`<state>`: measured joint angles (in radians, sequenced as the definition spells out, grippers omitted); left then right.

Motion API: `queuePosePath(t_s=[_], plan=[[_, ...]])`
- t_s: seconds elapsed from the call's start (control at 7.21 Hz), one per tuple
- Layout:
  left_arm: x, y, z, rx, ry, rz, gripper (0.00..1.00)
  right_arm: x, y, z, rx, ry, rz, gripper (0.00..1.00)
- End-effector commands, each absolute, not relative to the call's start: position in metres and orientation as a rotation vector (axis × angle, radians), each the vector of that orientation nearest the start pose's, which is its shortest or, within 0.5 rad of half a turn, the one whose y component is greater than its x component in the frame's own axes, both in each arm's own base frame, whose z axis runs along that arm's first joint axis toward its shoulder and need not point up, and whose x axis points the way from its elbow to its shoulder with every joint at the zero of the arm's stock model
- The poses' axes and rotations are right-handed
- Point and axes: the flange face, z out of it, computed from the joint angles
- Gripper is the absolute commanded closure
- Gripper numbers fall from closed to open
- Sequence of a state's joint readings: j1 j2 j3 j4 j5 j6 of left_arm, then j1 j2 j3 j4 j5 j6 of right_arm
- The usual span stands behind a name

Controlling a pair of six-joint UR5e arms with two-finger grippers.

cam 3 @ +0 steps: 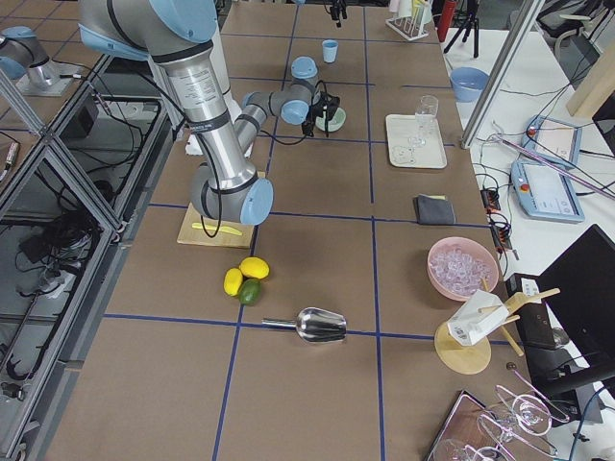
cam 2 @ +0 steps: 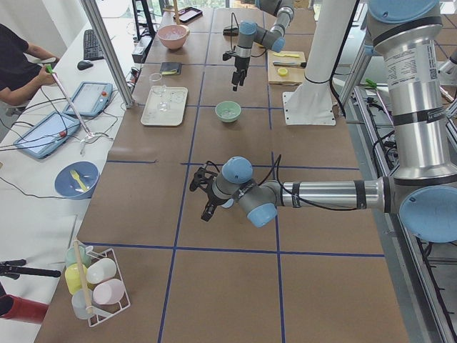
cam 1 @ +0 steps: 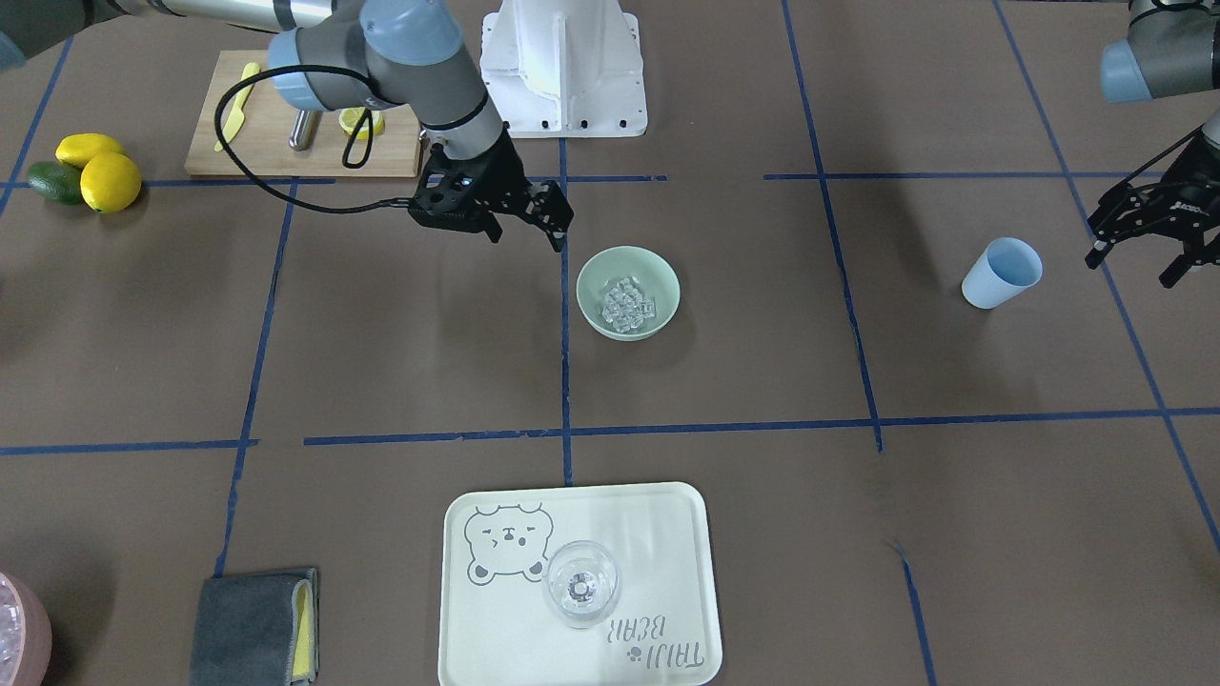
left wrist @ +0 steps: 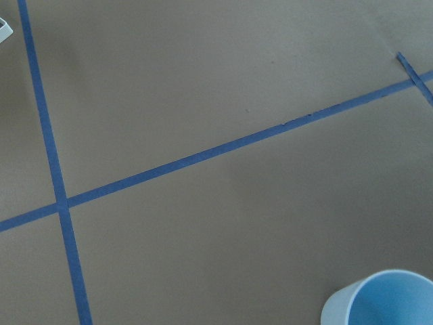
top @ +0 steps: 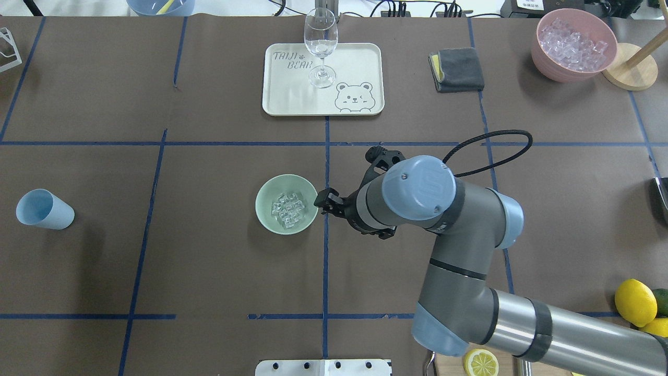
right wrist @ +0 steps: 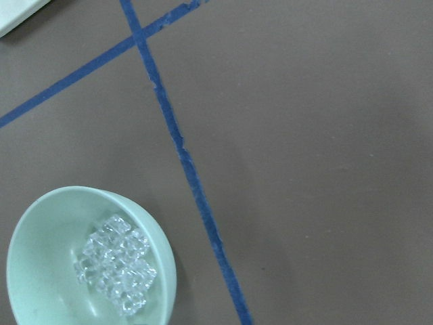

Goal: Pour ice into bowl

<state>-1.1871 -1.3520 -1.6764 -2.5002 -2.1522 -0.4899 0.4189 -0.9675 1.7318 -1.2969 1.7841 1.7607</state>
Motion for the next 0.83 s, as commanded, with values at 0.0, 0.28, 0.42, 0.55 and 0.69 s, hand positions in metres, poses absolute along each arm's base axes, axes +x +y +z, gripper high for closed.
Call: queuePosePath(t_s=[0.0,0.28,0.42,0.55,0.69], plan=[[0.08,-0.43,0.602,0.481,0.829,0.112,0.0,-0.606,-0.387,0.192,-0.053,-1.021,0.5,0.0],[0.08,-0.432,0.6,0.483,0.833,0.108,0.0,-0.617,-0.384,0.196,-0.028,-1.004,0.504,0.0],[0.079,-0.432,0.599,0.484,0.834,0.108,0.0,-0.62,-0.385,0.2,-0.022,-0.994,0.505,0.01],[0.079,-0.432,0.598,0.486,0.834,0.106,0.0,-0.624,-0.385,0.204,-0.024,-0.985,0.503,0.07],[0.079,-0.432,0.599,0.484,0.834,0.106,0.0,-0.631,-0.384,0.204,-0.009,-0.978,0.505,0.08]])
